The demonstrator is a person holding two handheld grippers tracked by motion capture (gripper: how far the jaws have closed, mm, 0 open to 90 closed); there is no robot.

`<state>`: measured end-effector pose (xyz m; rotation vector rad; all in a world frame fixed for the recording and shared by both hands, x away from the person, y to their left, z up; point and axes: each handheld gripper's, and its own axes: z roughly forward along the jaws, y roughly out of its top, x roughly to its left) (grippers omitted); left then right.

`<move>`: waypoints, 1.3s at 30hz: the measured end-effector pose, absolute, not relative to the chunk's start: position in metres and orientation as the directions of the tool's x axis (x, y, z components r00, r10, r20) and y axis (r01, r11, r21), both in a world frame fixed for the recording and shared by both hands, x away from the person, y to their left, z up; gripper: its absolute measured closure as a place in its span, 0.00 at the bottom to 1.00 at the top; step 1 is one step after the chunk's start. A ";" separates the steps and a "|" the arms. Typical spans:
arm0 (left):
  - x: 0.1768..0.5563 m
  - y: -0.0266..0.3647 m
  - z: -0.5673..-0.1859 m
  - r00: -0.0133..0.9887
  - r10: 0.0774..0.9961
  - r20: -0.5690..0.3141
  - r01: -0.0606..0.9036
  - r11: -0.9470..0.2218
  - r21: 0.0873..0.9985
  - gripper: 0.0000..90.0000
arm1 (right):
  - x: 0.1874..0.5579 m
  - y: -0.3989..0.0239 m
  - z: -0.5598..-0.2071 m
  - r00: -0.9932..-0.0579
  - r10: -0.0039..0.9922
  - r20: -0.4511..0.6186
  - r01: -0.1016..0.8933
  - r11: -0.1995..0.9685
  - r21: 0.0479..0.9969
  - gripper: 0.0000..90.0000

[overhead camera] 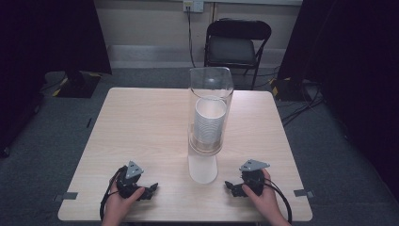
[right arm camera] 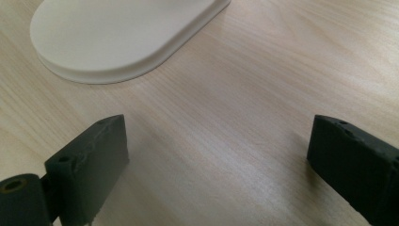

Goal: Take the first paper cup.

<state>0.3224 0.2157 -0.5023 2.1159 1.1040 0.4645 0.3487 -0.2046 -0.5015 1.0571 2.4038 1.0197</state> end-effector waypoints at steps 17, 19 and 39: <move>0.318 0.196 -0.490 0.616 0.785 -0.060 0.550 -0.375 0.747 0.18 | 0.350 -0.205 -0.501 -0.675 0.738 -0.004 0.512 0.472 0.718 0.05; 0.317 0.188 -0.485 0.637 0.768 -0.061 0.530 -0.379 0.759 0.18 | 0.350 -0.205 -0.501 -0.675 0.737 -0.005 0.511 0.472 0.719 0.05; 0.322 0.123 -0.445 0.747 0.653 -0.121 0.438 -0.348 0.829 0.20 | 0.350 -0.205 -0.501 -0.675 0.737 -0.004 0.511 0.472 0.718 0.05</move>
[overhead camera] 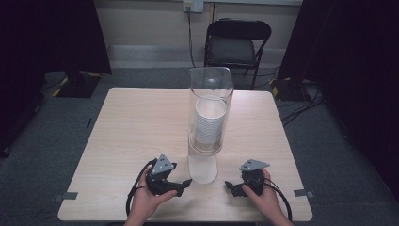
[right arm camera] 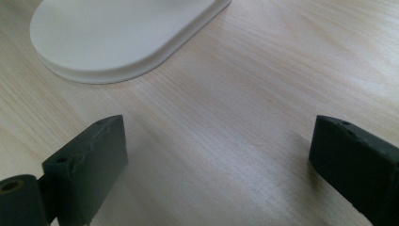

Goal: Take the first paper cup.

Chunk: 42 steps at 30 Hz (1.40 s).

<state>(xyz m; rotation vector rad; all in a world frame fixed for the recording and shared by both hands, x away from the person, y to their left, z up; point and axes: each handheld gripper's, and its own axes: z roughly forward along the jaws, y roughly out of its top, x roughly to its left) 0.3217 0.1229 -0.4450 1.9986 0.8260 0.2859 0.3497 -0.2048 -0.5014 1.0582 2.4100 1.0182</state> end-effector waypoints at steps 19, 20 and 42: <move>0.341 0.095 -0.430 0.762 0.637 -0.119 0.421 -0.346 0.838 0.21 | 0.349 -0.205 -0.501 -0.671 0.741 -0.004 0.516 0.471 0.716 0.05; 0.343 0.093 -0.428 0.764 0.634 -0.121 0.419 -0.344 0.840 0.21 | 0.350 -0.205 -0.501 -0.676 0.737 -0.005 0.510 0.473 0.719 0.05; 0.364 0.069 -0.414 0.756 0.642 -0.129 0.403 -0.300 0.865 0.22 | 0.349 -0.205 -0.501 -0.671 0.741 -0.004 0.516 0.471 0.716 0.05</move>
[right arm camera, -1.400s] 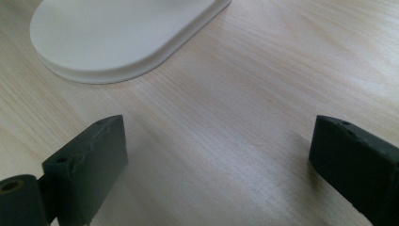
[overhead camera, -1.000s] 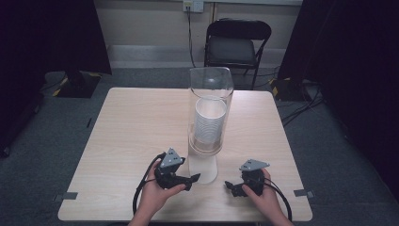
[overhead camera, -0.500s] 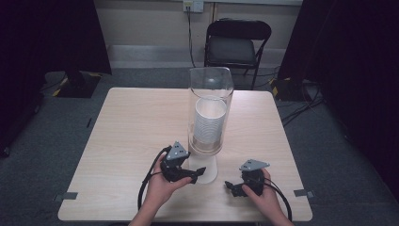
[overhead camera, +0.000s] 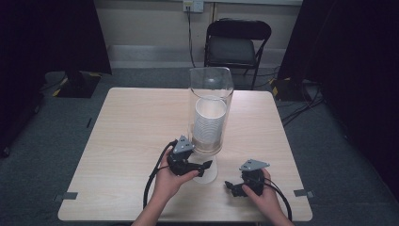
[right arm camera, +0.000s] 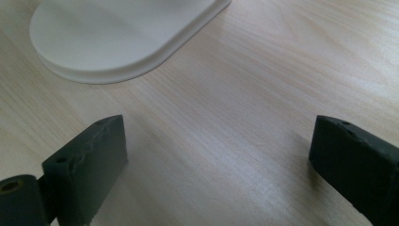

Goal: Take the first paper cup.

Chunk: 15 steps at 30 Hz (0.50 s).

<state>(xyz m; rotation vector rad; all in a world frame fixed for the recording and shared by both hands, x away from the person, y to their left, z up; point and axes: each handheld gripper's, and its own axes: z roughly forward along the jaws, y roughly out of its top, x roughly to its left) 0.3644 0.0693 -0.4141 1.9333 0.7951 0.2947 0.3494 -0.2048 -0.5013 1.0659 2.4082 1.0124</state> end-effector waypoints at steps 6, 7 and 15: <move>0.370 0.067 -0.410 0.742 0.663 -0.101 0.356 -0.261 0.897 0.27 | 0.349 -0.205 -0.501 -0.671 0.742 -0.004 0.516 0.470 0.716 0.05; 0.370 0.067 -0.410 0.736 0.670 -0.098 0.356 -0.260 0.898 0.27 | 0.349 -0.205 -0.501 -0.671 0.742 -0.004 0.516 0.470 0.716 0.05; 0.372 0.062 -0.414 0.752 0.658 -0.038 0.283 -0.269 0.921 0.37 | 0.349 -0.205 -0.501 -0.671 0.742 -0.004 0.516 0.471 0.716 0.05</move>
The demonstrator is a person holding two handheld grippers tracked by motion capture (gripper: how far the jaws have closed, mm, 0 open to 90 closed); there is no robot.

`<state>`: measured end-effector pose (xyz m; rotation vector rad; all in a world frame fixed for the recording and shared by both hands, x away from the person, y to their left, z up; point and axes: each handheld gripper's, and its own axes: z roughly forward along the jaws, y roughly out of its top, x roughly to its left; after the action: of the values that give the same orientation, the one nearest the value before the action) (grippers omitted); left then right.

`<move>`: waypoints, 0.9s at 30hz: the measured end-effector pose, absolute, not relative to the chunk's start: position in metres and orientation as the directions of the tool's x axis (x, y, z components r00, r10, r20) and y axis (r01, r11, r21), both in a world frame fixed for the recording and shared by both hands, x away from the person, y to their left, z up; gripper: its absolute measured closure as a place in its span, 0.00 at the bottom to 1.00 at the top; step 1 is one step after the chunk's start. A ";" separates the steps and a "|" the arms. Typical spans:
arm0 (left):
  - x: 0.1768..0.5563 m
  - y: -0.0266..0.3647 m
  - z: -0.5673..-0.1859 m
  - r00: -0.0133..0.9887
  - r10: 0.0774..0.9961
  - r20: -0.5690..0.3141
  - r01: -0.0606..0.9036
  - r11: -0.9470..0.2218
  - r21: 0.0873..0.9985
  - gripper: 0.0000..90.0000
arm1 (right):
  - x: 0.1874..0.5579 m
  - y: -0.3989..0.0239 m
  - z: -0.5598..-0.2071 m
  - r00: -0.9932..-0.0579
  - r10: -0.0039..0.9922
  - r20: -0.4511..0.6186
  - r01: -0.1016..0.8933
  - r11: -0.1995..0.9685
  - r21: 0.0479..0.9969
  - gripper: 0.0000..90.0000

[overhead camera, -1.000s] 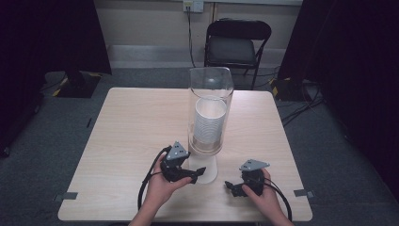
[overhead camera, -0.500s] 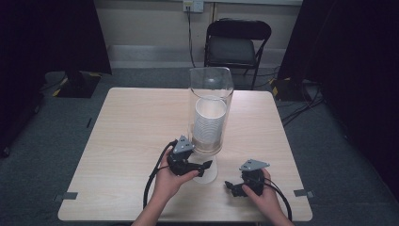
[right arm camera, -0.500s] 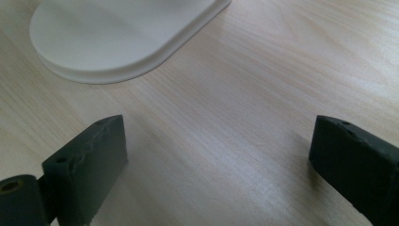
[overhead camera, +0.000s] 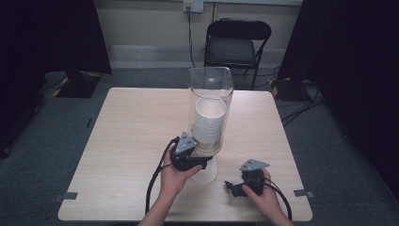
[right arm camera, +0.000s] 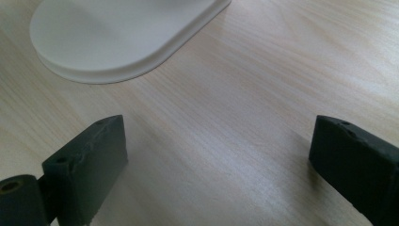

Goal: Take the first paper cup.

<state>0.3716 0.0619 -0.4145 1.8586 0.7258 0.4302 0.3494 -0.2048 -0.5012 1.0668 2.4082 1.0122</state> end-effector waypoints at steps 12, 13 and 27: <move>0.365 0.057 -0.423 0.720 0.694 -0.003 0.240 -0.245 0.939 0.39 | 0.349 -0.205 -0.501 -0.671 0.742 -0.004 0.516 0.470 0.716 0.05; 0.365 0.057 -0.424 0.717 0.697 -0.003 0.240 -0.243 0.940 0.39 | 0.349 -0.205 -0.501 -0.671 0.742 -0.005 0.516 0.471 0.716 0.05; 0.361 0.055 -0.428 0.706 0.708 -0.012 0.233 -0.216 0.948 0.40 | 0.350 -0.205 -0.502 -0.676 0.737 -0.006 0.510 0.473 0.719 0.05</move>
<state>0.3613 0.0547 -0.4280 1.7781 0.7466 0.5207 0.3496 -0.2049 -0.5016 1.0561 2.4102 1.0181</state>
